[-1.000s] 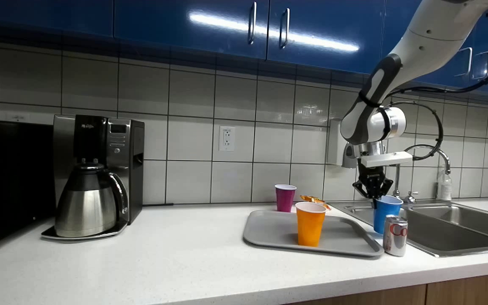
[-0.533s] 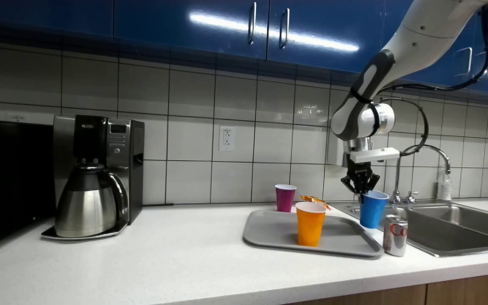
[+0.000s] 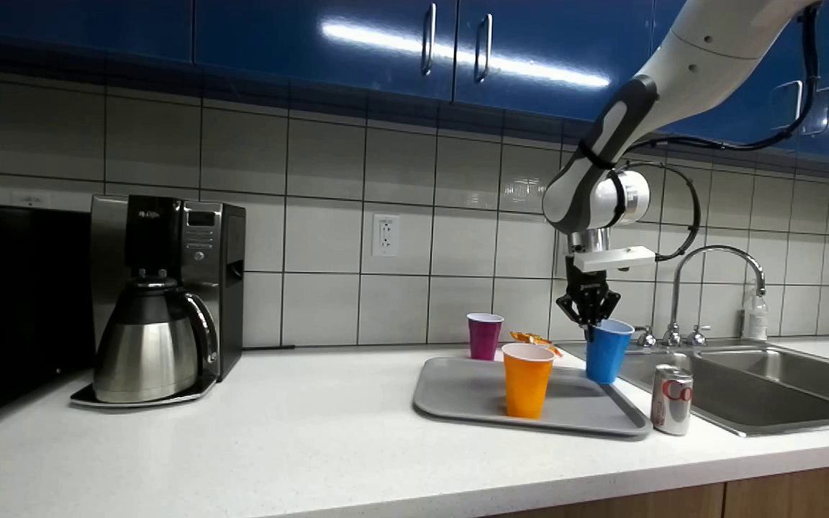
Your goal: Put the cups on the tray
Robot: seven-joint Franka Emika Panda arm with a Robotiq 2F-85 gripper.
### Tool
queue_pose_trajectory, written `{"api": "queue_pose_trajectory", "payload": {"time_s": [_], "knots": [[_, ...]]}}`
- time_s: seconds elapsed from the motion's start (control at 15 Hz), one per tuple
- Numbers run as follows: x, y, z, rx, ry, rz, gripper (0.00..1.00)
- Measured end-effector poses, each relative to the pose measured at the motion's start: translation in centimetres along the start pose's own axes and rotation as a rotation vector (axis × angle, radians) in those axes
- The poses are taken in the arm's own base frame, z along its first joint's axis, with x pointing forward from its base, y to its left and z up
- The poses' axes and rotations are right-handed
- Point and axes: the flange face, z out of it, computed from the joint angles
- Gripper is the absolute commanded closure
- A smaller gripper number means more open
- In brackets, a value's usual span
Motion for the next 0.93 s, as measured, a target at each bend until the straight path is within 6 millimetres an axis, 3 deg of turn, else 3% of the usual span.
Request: {"api": "queue_pose_trajectory", "payload": {"time_s": [0.47,0.93], "knots": [[-0.2,-2.0,-0.1,0.002,-0.018,-0.034,0.99],[-0.5,-2.5,1.1,-0.005,-0.056,-0.046,0.99]]}}
